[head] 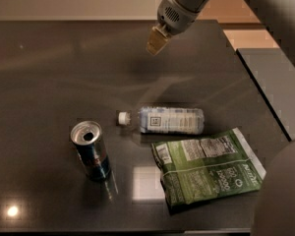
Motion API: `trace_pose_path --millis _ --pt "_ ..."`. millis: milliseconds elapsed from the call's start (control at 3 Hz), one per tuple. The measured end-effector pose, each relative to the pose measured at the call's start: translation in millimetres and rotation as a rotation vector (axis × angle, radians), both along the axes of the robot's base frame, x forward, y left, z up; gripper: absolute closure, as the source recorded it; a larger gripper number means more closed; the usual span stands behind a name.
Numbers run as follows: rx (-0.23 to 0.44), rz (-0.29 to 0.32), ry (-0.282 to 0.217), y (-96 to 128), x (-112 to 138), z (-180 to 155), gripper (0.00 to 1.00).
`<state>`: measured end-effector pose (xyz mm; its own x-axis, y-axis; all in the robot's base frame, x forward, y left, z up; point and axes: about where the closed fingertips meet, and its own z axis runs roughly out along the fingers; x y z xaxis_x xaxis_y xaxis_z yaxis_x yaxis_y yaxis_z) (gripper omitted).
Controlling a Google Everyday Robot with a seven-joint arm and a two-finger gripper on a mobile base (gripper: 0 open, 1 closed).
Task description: Place blue plastic bottle upright
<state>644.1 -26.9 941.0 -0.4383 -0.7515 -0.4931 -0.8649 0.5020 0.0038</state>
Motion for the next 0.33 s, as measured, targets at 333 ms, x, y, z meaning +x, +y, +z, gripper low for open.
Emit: trace_pose_path --millis 333 --pt "0.004 0.0 0.002 0.1 -0.1 -0.9 0.73"
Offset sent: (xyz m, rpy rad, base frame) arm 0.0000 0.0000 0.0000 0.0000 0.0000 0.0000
